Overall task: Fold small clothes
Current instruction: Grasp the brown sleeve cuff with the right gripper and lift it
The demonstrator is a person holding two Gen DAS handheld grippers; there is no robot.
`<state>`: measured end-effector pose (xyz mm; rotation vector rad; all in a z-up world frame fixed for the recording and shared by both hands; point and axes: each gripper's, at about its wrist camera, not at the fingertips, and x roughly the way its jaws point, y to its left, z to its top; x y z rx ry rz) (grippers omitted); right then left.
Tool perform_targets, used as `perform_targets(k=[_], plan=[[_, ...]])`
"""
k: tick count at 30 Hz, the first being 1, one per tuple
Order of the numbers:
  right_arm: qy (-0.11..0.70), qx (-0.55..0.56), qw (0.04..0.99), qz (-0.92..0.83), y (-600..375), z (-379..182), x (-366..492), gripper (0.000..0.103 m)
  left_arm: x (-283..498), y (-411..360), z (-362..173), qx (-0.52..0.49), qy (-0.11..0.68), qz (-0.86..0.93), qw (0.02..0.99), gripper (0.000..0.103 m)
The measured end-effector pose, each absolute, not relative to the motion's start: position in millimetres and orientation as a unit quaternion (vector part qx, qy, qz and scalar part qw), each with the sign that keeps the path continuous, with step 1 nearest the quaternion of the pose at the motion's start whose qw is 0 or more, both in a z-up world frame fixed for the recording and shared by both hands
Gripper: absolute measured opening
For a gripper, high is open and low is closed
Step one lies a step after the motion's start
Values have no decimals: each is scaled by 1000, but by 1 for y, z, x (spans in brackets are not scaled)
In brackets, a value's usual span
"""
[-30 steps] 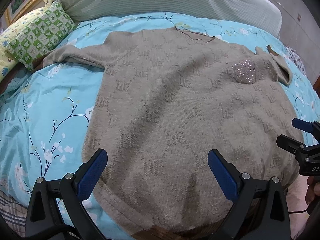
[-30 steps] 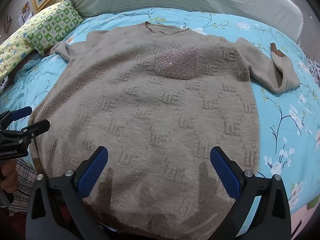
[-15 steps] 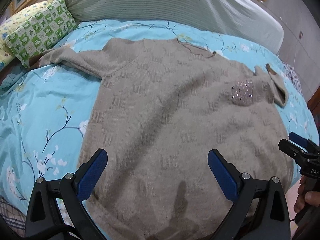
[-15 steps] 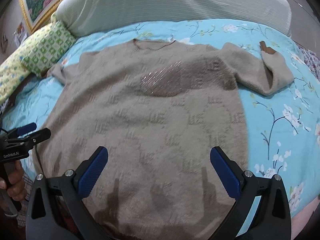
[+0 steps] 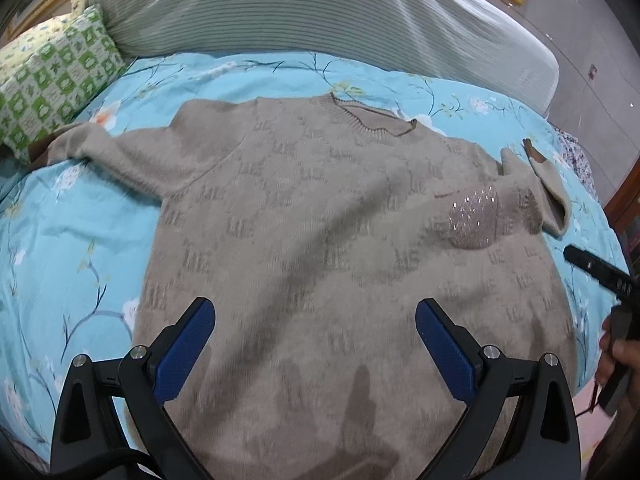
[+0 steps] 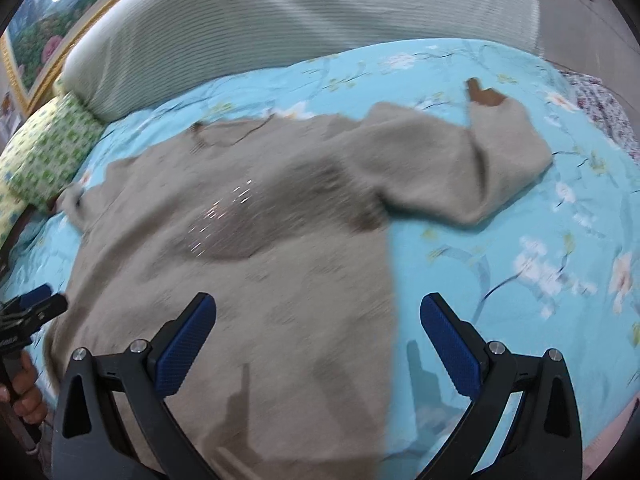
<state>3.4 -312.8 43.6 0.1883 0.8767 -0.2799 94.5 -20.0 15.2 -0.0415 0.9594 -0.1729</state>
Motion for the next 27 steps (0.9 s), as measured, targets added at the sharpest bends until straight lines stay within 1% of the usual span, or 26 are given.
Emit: perform_targets(k=[6,12,14,20,23,24,25,26,27], plan=[[411,91,885,-199,-382,59,37,102,130,-18,18,-14,456,-73,887,101],[407,89,878,-237,-450,75,92,102,168,-10,16,-24,457,-54,887,101],[409,87,875,-244,-465,74,107,99,179,-8,12,-28,461,-50,885,101],[448,103,844,-276,-514,43,147,80,202,-3,-4,-38,479,-46,876,101],[454,101,839,-282,-522,31,149,64,212,0,-14,-37,487,-44,872,101],[447,100,841,-288,-524,33,147,49,214,2,-17,-38,489,-41,870,101],[442,103,843,-289,-524,35,144,30,216,3,-21,-39,495,-39,867,101],[437,115,845,-285,-526,36,141,20,218,6,-24,-42,497,-36,866,101],[428,128,850,-280,-526,42,136,7,219,8,-25,-46,497,-35,866,101]])
